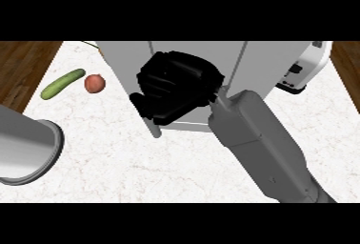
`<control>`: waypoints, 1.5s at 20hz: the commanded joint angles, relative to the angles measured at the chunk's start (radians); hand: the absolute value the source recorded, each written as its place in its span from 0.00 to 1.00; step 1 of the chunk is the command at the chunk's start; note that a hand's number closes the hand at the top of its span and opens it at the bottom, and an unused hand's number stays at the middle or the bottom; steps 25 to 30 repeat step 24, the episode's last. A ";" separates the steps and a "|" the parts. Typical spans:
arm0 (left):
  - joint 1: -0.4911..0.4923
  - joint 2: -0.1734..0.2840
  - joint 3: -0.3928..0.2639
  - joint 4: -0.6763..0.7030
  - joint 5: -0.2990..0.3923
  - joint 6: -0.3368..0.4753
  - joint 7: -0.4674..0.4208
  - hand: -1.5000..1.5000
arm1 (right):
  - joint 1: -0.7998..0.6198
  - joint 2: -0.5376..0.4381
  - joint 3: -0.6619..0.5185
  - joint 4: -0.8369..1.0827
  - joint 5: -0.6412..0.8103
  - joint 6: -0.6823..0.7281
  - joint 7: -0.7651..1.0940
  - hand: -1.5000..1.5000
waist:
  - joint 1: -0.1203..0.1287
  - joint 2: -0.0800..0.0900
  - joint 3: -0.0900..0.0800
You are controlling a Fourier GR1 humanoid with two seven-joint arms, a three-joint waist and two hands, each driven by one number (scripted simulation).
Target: Pick up the bottled water, place it into the cabinet and close the cabinet
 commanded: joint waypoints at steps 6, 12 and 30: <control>-0.019 -0.032 0.055 0.034 0.017 -0.113 0.026 0.00 | -0.101 -0.035 -0.095 0.170 0.162 0.067 -0.180 1.00 | 0.005 0.004 0.001; -0.043 -0.076 0.030 -0.004 -0.031 -0.064 0.061 0.00 | -0.126 -0.050 -0.132 0.159 0.208 0.050 -0.242 0.00 | -0.007 0.000 0.001; -0.143 -0.095 -0.021 -0.005 -0.078 -0.030 0.109 0.00 | -0.239 -0.065 -0.173 0.229 0.282 -0.017 -0.298 0.00 | -0.009 0.011 0.000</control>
